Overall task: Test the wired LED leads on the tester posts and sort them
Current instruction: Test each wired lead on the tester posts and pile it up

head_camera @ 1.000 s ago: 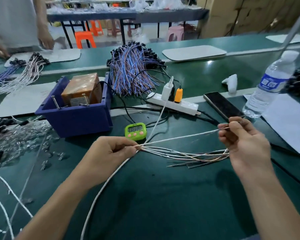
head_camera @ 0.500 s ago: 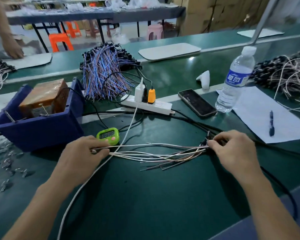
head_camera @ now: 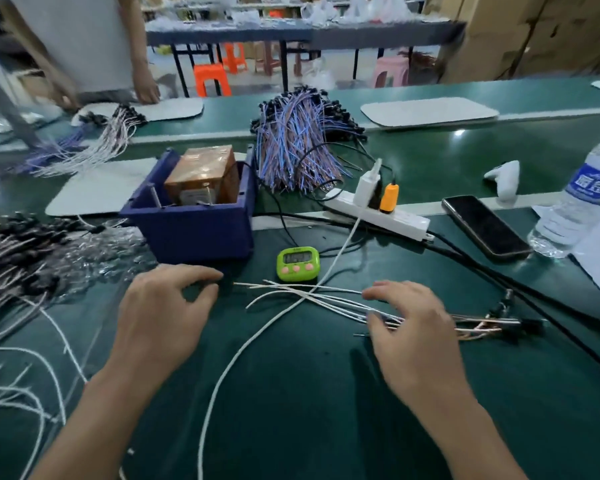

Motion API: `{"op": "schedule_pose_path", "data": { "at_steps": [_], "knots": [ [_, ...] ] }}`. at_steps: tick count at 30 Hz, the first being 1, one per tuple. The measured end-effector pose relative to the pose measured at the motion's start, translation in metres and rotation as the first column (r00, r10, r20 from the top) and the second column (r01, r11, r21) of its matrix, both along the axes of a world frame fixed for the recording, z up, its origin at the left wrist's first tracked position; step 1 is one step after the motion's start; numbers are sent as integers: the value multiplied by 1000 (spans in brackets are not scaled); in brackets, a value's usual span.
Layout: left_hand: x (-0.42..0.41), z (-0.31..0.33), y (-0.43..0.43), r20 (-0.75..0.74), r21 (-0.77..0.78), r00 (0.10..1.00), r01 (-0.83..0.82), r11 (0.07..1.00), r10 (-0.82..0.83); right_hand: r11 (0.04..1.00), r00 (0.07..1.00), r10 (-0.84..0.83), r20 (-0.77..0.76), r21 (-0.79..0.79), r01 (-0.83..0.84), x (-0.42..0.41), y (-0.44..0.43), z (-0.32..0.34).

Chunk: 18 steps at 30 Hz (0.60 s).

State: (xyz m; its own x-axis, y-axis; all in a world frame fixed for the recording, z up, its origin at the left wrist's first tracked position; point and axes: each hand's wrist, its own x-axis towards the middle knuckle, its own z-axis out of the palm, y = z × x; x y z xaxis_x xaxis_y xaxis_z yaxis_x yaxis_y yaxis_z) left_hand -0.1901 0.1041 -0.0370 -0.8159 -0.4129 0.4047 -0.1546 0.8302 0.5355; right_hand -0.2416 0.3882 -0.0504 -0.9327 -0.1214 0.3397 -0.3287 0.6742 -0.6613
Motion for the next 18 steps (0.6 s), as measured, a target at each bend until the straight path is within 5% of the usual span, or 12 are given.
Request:
{"op": "schedule_pose_path", "data": {
  "at_steps": [7, 12, 18],
  "knots": [
    [74, 5, -74, -14, -70, 960, -280, 957, 280, 832, 798, 540, 266, -29, -553, 26, -180, 10],
    [118, 0, -137, 99, -175, 849, -498, 849, 519, 684, 644, 650, 403, 59, -727, 41, -288, 9],
    [129, -11, -196, 193, -192, 805, -530, 826, 561, 672, 644, 646, 409, 95, -735, 44, -375, 8]
  ]
}}
